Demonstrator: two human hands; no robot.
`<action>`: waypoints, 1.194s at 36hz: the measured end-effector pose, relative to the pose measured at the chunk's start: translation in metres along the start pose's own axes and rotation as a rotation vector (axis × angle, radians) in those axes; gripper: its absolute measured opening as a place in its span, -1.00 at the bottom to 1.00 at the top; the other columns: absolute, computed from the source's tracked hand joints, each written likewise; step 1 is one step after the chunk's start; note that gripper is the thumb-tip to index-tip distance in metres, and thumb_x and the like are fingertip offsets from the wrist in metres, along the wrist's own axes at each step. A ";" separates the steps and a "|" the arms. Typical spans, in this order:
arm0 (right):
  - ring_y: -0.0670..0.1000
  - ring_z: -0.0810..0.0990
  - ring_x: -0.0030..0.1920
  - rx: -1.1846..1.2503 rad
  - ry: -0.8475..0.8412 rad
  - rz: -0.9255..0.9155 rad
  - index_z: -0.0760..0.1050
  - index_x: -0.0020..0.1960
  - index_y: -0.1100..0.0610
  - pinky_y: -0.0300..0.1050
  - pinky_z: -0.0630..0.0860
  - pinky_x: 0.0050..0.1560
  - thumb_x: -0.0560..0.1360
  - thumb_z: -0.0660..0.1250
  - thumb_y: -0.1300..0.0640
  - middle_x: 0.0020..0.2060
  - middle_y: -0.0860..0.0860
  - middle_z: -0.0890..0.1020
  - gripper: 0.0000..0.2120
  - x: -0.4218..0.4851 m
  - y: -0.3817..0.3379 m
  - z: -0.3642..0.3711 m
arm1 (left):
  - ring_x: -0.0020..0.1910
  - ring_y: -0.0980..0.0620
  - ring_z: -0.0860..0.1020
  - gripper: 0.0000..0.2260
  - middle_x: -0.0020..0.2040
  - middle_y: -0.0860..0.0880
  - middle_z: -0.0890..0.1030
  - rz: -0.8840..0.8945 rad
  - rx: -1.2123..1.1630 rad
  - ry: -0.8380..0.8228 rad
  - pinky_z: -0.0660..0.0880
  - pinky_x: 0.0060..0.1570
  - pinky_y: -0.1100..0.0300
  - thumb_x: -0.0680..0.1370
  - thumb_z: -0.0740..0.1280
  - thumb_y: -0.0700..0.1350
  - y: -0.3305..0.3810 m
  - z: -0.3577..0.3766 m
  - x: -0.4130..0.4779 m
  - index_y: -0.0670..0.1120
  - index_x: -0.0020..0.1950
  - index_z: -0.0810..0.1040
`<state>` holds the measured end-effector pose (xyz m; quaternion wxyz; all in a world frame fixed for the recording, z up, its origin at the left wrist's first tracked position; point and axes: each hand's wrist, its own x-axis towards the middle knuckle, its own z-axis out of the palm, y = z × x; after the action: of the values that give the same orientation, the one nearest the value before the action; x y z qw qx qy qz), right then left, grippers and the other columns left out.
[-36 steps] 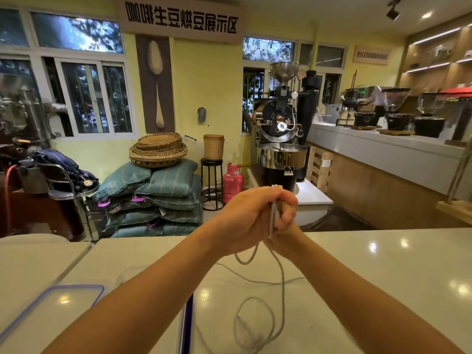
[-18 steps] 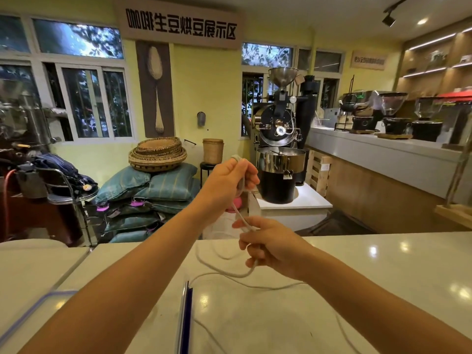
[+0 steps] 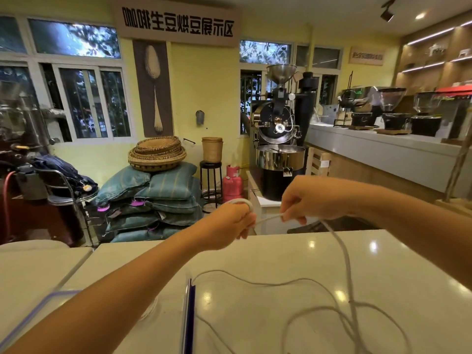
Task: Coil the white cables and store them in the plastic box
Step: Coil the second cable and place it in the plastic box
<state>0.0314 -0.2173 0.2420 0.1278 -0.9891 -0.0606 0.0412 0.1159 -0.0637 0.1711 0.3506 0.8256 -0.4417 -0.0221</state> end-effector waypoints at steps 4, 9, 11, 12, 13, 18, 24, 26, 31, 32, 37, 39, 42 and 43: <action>-0.17 0.45 -0.37 -0.205 0.022 -0.051 0.56 -0.03 0.17 -0.38 0.37 -0.26 0.48 0.26 0.13 -0.38 -0.10 0.51 -0.84 0.005 0.006 -0.013 | -0.40 0.19 0.36 -0.72 -0.35 0.05 0.39 0.014 0.046 -0.103 0.34 -0.37 0.45 0.60 0.04 -0.13 0.008 0.007 -0.008 -0.03 -0.30 0.37; -0.11 0.49 -0.09 -0.454 -0.042 -0.112 0.52 0.13 0.14 -0.38 0.34 -0.05 0.49 0.26 0.16 0.03 0.04 0.61 -0.77 0.005 0.003 -0.017 | -0.49 0.27 0.35 -0.73 -0.37 0.09 0.35 -0.036 -0.081 -0.276 0.29 -0.41 0.44 0.59 0.05 -0.05 0.018 0.007 -0.019 0.01 -0.27 0.40; -0.01 0.50 0.10 -0.579 -0.050 -0.091 0.48 0.19 0.16 -0.29 0.33 0.10 0.51 0.23 0.17 0.14 0.06 0.56 -0.73 0.005 0.003 -0.018 | -0.44 0.27 0.38 -0.79 -0.35 0.11 0.38 -0.054 -0.043 -0.315 0.29 -0.38 0.43 0.57 0.12 -0.01 0.020 0.005 -0.020 0.03 -0.26 0.39; 0.04 0.50 0.15 -0.660 -0.052 -0.079 0.47 0.20 0.17 -0.21 0.36 0.17 0.52 0.21 0.18 0.16 0.07 0.55 -0.73 0.006 0.003 -0.017 | -0.39 0.24 0.38 -0.81 -0.33 0.11 0.39 -0.050 0.009 -0.323 0.31 -0.35 0.39 0.55 0.16 -0.01 0.021 0.005 -0.019 0.03 -0.27 0.37; 0.09 0.51 0.16 -0.749 -0.042 -0.083 0.47 0.19 0.19 -0.13 0.40 0.21 0.52 0.19 0.19 0.15 0.10 0.56 -0.73 0.008 0.003 -0.016 | -0.36 0.21 0.38 -0.81 -0.31 0.10 0.40 -0.040 0.057 -0.330 0.32 -0.32 0.36 0.54 0.19 -0.03 0.022 0.004 -0.018 0.03 -0.27 0.36; 0.12 0.58 0.03 -1.089 0.061 -0.252 0.49 0.12 0.20 -0.01 0.53 0.08 0.50 0.17 0.25 0.01 0.13 0.62 -0.77 0.020 0.011 -0.008 | -0.44 0.24 0.38 -0.82 -0.36 0.09 0.38 -0.045 0.051 -0.370 0.30 -0.46 0.52 0.56 0.16 -0.07 0.028 -0.003 -0.019 -0.05 -0.20 0.47; 0.09 0.54 -0.03 -1.164 0.226 -0.357 0.47 0.12 0.16 -0.07 0.35 0.08 0.51 0.18 0.22 -0.07 0.10 0.63 -0.79 0.033 0.023 0.004 | -0.57 0.22 0.29 -0.75 -0.45 0.08 0.31 -0.119 -0.233 -0.463 0.30 -0.49 0.41 0.59 0.08 -0.11 0.032 -0.005 -0.020 -0.04 -0.24 0.44; 0.09 0.52 -0.06 -1.142 0.299 -0.377 0.48 0.07 0.16 -0.03 0.35 0.13 0.52 0.15 0.22 -0.11 0.09 0.63 -0.81 0.035 0.025 0.009 | -0.57 0.21 0.28 -0.72 -0.54 0.13 0.33 -0.136 -0.320 -0.477 0.31 -0.49 0.38 0.60 0.06 -0.10 0.032 -0.005 -0.019 -0.05 -0.25 0.45; 0.12 0.50 0.00 -1.135 0.399 -0.393 0.47 0.05 0.19 0.02 0.29 0.25 0.54 0.07 0.26 -0.07 0.11 0.62 -0.78 0.041 0.032 0.021 | -0.58 0.21 0.24 -0.70 -0.58 0.13 0.31 -0.135 -0.512 -0.445 0.25 -0.54 0.40 0.59 0.07 -0.10 0.030 -0.004 -0.019 -0.06 -0.29 0.45; 0.12 0.50 0.02 -1.126 0.395 -0.382 0.47 0.06 0.19 0.02 0.27 0.28 0.55 0.07 0.25 -0.05 0.11 0.62 -0.78 0.042 0.033 0.022 | -0.58 0.21 0.24 -0.71 -0.58 0.14 0.31 -0.130 -0.523 -0.423 0.25 -0.55 0.41 0.59 0.08 -0.10 0.029 -0.004 -0.019 -0.05 -0.29 0.45; 0.06 0.50 0.10 -1.012 0.291 -0.321 0.39 0.20 0.10 -0.07 0.31 0.26 0.53 0.17 0.17 0.07 0.05 0.60 -0.75 0.036 0.040 0.010 | -0.56 0.24 0.34 -0.82 -0.52 0.12 0.41 -0.137 -0.301 -0.285 0.35 -0.49 0.40 0.53 0.23 -0.12 0.022 -0.006 -0.023 -0.02 -0.28 0.46; 0.02 0.51 0.14 -0.961 0.269 -0.308 0.36 0.25 0.05 -0.14 0.32 0.24 0.53 0.17 0.16 0.12 0.01 0.59 -0.71 0.031 0.043 0.002 | -0.53 0.22 0.35 -0.85 -0.44 0.07 0.41 -0.147 -0.188 -0.259 0.37 -0.48 0.39 0.52 0.24 -0.12 0.019 -0.004 -0.023 -0.04 -0.26 0.44; 0.00 0.50 0.18 -0.900 0.300 -0.323 0.36 0.28 0.02 -0.18 0.35 0.21 0.54 0.16 0.16 0.16 -0.01 0.58 -0.69 0.024 0.045 -0.005 | -0.48 0.18 0.34 -0.84 -0.40 0.05 0.39 -0.155 -0.122 -0.260 0.36 -0.46 0.37 0.55 0.19 -0.10 0.019 -0.001 -0.024 -0.03 -0.24 0.44; 0.00 0.50 0.17 -0.888 0.318 -0.329 0.35 0.29 0.03 -0.17 0.36 0.20 0.54 0.16 0.16 0.16 0.00 0.58 -0.68 0.021 0.047 -0.005 | -0.48 0.19 0.34 -0.82 -0.40 0.05 0.38 -0.151 -0.116 -0.269 0.36 -0.45 0.37 0.56 0.17 -0.09 0.020 -0.001 -0.024 -0.01 -0.24 0.44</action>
<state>0.0582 -0.2607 0.2337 -0.2932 -0.9195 -0.2071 -0.1604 0.0873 -0.0522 0.1767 0.3328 0.8244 -0.4193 -0.1840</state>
